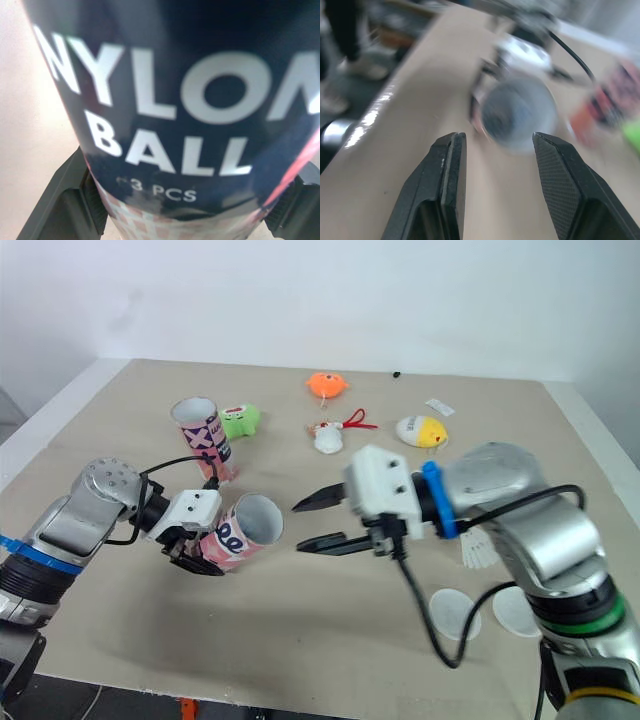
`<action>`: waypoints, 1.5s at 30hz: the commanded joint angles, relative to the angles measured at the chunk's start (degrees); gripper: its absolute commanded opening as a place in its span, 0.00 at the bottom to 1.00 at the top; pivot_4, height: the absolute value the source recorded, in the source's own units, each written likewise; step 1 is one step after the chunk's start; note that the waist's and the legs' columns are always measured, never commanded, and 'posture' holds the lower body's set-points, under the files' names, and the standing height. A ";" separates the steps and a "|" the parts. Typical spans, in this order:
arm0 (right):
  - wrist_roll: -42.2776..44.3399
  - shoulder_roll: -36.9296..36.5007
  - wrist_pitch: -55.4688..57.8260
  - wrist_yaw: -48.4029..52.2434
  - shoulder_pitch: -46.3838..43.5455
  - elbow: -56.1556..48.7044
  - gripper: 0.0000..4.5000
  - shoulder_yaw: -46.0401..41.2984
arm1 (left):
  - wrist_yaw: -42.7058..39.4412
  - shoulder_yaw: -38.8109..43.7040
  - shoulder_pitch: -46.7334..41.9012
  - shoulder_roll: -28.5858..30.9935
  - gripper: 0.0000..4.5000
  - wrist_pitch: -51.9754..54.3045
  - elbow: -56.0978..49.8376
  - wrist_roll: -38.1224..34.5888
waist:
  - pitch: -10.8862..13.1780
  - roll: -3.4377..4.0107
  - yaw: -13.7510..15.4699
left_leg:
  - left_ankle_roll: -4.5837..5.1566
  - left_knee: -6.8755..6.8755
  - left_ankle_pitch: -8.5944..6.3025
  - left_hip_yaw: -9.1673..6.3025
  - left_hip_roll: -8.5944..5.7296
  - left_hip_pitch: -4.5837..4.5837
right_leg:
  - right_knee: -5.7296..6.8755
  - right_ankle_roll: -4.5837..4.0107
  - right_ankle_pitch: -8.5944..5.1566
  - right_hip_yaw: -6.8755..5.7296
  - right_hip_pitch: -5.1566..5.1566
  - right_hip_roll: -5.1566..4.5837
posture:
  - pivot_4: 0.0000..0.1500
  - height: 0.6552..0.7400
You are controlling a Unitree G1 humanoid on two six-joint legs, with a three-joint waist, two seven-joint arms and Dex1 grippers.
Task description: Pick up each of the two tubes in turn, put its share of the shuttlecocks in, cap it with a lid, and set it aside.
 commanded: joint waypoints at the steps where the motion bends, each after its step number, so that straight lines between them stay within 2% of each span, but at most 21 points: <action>1: -4.35 2.97 2.90 -12.40 6.95 -3.88 0.52 -3.93 | -0.23 -2.15 2.07 -0.54 0.76 0.65 -1.14 -0.99 | 0.03 0.05 -0.08 | 0.00 0.00 0.00 0.01 -0.01 0.01 | 0.02 0.02 0.00 -0.01 0.00 0.03 | 1.00 1.00; 4: -8.56 9.23 10.70 -26.97 13.07 -6.54 0.52 -3.87 | -0.42 -2.05 2.40 -0.28 0.76 1.03 -1.58 -1.14 | -0.03 0.00 -0.08 | 0.00 0.00 0.00 -0.02 0.01 0.00 | 0.04 0.03 -0.04 -0.03 -0.03 0.21 | 1.00 1.00; 6: -12.25 12.93 14.06 -34.80 13.62 -5.46 0.52 -3.99 | -0.52 -2.01 2.37 -0.20 0.76 1.15 -1.62 -1.16 | -0.02 0.04 -0.09 | -0.01 -0.04 0.00 -0.02 0.02 0.00 | 0.04 0.02 -0.05 -0.02 -0.04 0.23 | 1.00 1.00; 12: -18.58 19.74 16.65 -45.55 7.94 0.17 0.52 -0.79 | -0.54 -2.09 1.99 -0.28 0.76 1.21 -1.24 -1.14 | -0.01 0.07 -0.20 | -0.02 -0.01 0.01 0.06 0.01 0.01 | 0.05 0.13 -0.08 0.13 -0.12 0.23 | 1.00 1.00; 27: -24.14 26.98 22.89 -53.97 4.50 6.32 0.52 0.50 | 0.96 -1.38 3.13 0.33 0.76 2.64 -2.53 -1.85 | 0.01 0.10 -0.32 | -0.01 -0.06 0.01 0.05 0.03 0.00 | 0.05 -0.01 0.01 0.06 -0.12 0.27 | 1.00 1.00; 32: -25.77 28.36 21.98 -55.10 2.86 9.09 0.52 1.16 | 1.12 -1.48 3.17 0.35 0.76 2.74 -2.66 -1.93 | 0.01 0.10 -0.34 | -0.01 -0.05 0.01 0.07 0.03 0.01 | 0.05 0.03 0.01 0.08 -0.11 0.28 | 1.00 1.00; 44: -32.69 30.47 13.07 -58.43 -2.54 23.92 0.52 3.05 | 1.30 -1.77 3.47 0.27 0.76 3.40 -3.44 -2.10 | 0.00 0.10 -0.45 | -0.01 -0.06 0.01 0.08 0.01 0.01 | 0.05 -0.01 0.04 0.08 -0.11 0.27 | 1.00 1.00; 45: -32.91 30.68 12.03 -58.22 -3.05 24.94 0.47 3.25 | 1.43 -1.72 3.67 0.35 0.76 3.56 -3.67 -2.15 | 0.01 0.10 -0.46 | -0.01 -0.06 0.01 0.08 0.01 0.01 | 0.05 -0.01 0.04 0.08 -0.11 0.26 | 1.00 1.00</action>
